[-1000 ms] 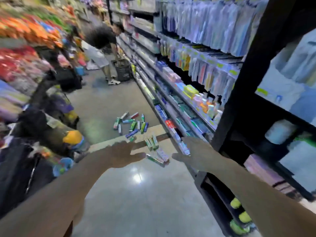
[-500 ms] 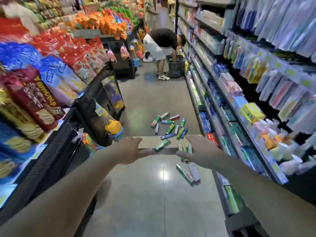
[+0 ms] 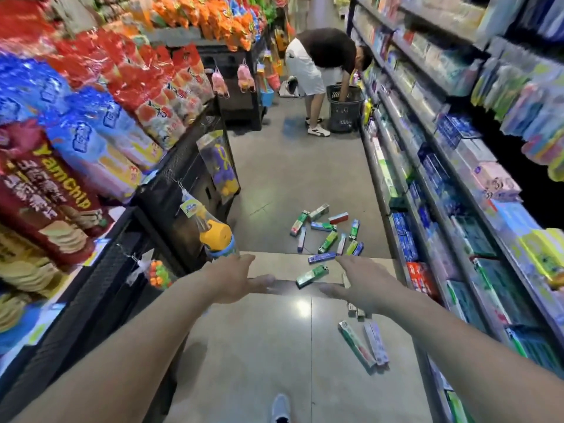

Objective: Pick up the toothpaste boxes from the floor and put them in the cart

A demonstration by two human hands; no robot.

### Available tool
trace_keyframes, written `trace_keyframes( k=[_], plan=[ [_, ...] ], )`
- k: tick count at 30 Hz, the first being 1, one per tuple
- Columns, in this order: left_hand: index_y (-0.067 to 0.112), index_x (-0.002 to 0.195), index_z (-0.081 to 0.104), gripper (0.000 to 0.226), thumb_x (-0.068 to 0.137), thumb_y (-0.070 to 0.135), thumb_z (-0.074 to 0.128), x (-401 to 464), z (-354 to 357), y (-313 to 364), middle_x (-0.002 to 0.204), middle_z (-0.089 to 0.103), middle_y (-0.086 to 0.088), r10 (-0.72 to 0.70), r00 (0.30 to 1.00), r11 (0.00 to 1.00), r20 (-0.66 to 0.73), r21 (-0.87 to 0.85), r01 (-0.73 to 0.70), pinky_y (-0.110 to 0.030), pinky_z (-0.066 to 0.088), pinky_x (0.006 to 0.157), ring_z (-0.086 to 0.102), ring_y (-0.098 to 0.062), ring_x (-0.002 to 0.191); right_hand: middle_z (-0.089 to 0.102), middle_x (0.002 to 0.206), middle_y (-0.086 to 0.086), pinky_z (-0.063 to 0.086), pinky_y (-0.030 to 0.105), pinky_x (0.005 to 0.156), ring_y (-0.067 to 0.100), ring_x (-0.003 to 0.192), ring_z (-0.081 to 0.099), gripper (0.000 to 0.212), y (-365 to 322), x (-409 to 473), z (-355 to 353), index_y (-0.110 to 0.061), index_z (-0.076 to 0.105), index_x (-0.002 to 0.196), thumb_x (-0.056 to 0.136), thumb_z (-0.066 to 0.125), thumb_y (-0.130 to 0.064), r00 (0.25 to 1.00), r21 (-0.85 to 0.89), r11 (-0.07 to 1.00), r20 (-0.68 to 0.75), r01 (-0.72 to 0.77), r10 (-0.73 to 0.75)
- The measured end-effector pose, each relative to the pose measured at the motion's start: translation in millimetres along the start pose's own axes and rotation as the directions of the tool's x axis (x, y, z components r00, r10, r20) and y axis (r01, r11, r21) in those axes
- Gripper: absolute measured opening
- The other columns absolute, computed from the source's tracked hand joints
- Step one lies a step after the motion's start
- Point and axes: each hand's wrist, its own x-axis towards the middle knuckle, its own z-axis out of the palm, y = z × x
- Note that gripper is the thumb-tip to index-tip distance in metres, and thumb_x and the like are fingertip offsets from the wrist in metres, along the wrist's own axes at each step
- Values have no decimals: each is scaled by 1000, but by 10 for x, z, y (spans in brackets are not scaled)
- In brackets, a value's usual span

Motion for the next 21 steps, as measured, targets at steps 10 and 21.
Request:
trace_keyframes(
  k=[10, 21],
  plan=[
    [18, 152, 26, 91, 84, 78, 35, 1896, -806, -128, 152, 35, -9, 156, 982, 980, 106, 106, -167, -43, 33, 111, 34, -28, 139, 47, 146, 0, 41, 38, 103, 21, 131, 45, 85, 350, 1447, -412, -23, 36, 146, 81, 45, -78, 976, 69, 976, -54, -208, 212],
    [24, 149, 30, 89, 81, 81, 38, 4029, -910, 612, 153, 34, -4, 243, 942, 948, 232, 150, -281, -40, 36, 104, 38, -26, 136, 45, 145, 2, 40, 38, 100, 23, 129, 47, 85, 1529, 2767, -317, -21, 36, 146, 83, 42, -78, 915, 162, 903, -4, -399, 405]
  ],
)
